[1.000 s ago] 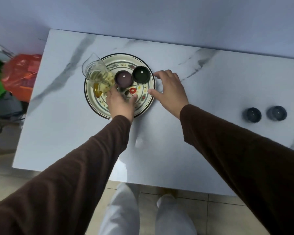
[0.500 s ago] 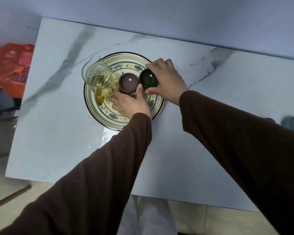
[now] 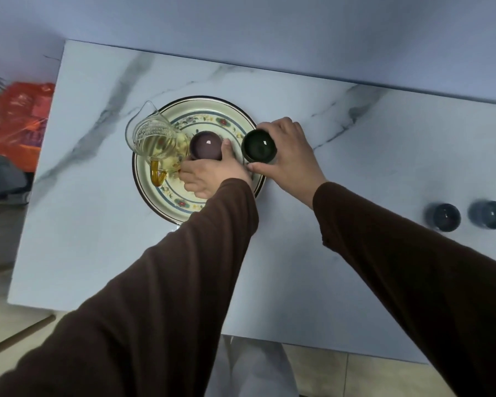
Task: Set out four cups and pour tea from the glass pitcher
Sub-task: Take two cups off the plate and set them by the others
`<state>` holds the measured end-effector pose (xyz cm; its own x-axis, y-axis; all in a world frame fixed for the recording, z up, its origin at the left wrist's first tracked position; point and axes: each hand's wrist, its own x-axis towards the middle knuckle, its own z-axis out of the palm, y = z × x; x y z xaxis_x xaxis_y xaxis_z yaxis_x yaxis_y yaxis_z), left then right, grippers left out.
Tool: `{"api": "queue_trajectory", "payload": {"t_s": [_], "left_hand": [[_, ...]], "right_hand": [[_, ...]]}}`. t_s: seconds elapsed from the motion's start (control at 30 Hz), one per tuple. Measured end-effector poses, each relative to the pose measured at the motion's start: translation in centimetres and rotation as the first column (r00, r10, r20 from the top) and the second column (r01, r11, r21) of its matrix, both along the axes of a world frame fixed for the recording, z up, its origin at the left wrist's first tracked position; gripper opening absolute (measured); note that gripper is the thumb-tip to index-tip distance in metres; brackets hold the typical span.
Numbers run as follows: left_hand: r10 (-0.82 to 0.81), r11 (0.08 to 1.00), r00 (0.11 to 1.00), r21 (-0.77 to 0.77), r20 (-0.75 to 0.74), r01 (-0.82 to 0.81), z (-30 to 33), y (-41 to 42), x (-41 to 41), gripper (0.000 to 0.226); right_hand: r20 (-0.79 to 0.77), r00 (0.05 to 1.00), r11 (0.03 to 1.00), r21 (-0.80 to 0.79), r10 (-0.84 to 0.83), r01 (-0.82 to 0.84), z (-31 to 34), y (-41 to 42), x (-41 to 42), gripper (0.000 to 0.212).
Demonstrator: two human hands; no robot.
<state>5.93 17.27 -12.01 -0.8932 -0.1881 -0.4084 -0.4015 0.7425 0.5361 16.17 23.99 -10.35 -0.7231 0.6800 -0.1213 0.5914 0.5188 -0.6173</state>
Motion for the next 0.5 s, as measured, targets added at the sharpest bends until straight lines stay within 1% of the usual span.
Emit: {"api": "queue_trajectory", "payload": {"t_s": [0.07,0.13,0.23,0.3,0.37,0.5], "left_hand": [[-0.011,1.0,1.0,0.01,-0.014,0.011,-0.2,-0.2,0.0,0.084],[-0.058,0.998,0.998,0.036,-0.035,0.059,-0.4,-0.9,0.1,0.081],[-0.239,0.969,0.964,0.028,-0.114,0.244,-0.5,-2.8,0.5,0.079],[-0.392,0.914,0.896,0.025,-0.207,0.406,-0.3,-4.5,1.1,0.076],[-0.519,0.836,0.804,0.023,-0.289,0.548,-0.1,-6.3,1.5,0.075],[-0.727,0.636,0.595,-0.01,-0.341,0.771,0.7,-9.1,3.0,0.075]], "right_hand": [[-0.016,0.999,0.999,-0.021,-0.031,0.03,0.0,-0.2,0.4,0.067],[-0.025,0.998,0.997,-0.036,-0.063,0.062,0.0,-0.5,1.0,0.068],[-0.042,0.991,0.99,-0.065,-0.126,0.123,0.2,-1.3,2.0,0.069],[-0.047,0.984,0.982,-0.077,-0.174,0.17,0.7,-2.1,3.0,0.069],[-0.06,0.974,0.973,-0.087,-0.22,0.214,1.2,-3.1,4.3,0.068],[-0.065,0.944,0.946,-0.06,-0.323,0.319,2.4,-5.8,8.4,0.069]]}}
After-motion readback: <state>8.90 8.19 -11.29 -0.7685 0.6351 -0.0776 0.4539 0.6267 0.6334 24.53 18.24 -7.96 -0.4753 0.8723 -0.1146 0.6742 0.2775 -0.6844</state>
